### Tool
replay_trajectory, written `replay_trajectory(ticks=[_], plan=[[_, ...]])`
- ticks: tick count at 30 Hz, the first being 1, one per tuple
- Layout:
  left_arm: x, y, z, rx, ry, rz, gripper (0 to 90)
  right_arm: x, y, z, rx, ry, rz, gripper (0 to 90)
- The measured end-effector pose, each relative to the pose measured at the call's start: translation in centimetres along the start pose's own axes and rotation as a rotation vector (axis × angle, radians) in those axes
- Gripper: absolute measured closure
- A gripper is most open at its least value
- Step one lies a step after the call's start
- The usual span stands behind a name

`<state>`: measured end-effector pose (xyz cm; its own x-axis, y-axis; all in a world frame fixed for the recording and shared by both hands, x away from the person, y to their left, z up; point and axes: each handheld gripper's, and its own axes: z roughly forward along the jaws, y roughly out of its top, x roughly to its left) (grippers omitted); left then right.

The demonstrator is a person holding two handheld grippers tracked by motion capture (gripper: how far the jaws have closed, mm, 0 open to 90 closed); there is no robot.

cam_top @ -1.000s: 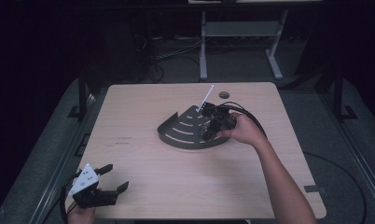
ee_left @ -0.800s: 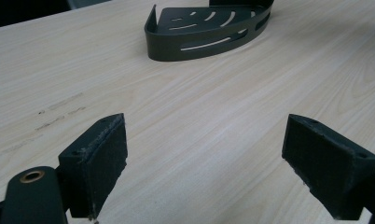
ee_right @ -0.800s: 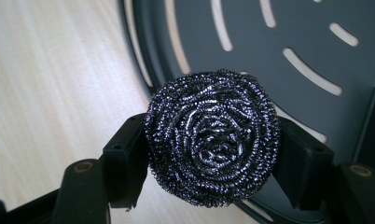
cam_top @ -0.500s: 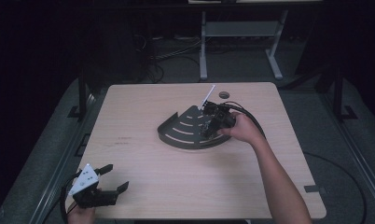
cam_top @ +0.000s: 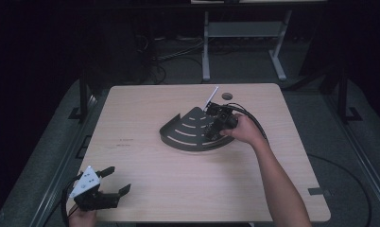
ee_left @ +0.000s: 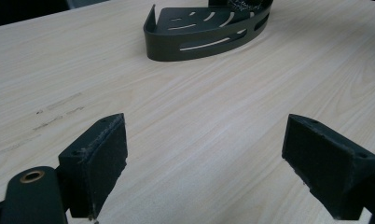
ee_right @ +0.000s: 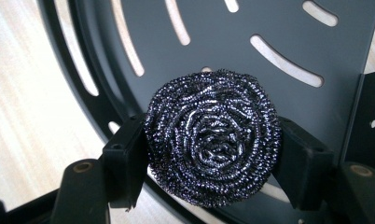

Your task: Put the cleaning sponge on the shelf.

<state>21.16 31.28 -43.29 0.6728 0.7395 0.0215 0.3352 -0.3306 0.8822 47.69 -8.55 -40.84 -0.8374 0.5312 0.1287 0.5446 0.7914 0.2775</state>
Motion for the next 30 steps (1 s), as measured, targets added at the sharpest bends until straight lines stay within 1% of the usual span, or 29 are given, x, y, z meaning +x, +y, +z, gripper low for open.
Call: replay_trajectory(ticks=[6, 9, 10, 12, 15, 17, 19, 22, 25, 30], plan=[[0.0, -0.1, -0.1, -0.004, -0.003, -0.005, 13.3, -0.5, 0.3, 0.9, -0.007, -0.009, 0.029, 32.9], [0.0, 0.0, -0.1, -0.007, 0.0, -0.007, 13.3, -0.6, 0.4, 1.1, -0.008, -0.014, 0.031, 32.9], [0.0, 0.0, -0.2, -0.007, -0.001, -0.006, 13.3, -0.7, 0.4, 1.1, -0.009, -0.014, 0.042, 32.9], [0.0, -0.1, -0.1, -0.007, 0.0, -0.006, 13.3, -1.0, 0.5, 1.4, -0.005, -0.016, 0.052, 32.9], [0.0, -0.1, -0.1, -0.002, -0.003, -0.006, 13.3, -1.4, 0.4, 2.1, 0.02, -0.025, 0.073, 32.9], [0.0, -0.1, -0.1, -0.004, -0.003, -0.006, 13.3, -1.5, 0.3, 2.2, 0.021, -0.026, 0.075, 32.8], [0.0, -0.1, 0.0, -0.004, -0.002, -0.007, 13.3, -1.7, 0.3, 2.4, 0.027, -0.036, 0.073, 32.7], [0.0, -0.1, 0.0, -0.001, -0.002, -0.006, 13.3, -1.7, 0.3, 2.6, 0.016, -0.047, 0.079, 32.6], [0.0, -0.1, 0.1, 0.002, -0.005, -0.003, 13.3, -1.9, 0.2, 2.6, -0.003, -0.038, 0.094, 32.6], [0.0, -0.1, 0.0, 0.001, -0.002, -0.004, 13.3, -2.0, 0.0, 2.7, -0.008, -0.039, 0.096, 32.1]])
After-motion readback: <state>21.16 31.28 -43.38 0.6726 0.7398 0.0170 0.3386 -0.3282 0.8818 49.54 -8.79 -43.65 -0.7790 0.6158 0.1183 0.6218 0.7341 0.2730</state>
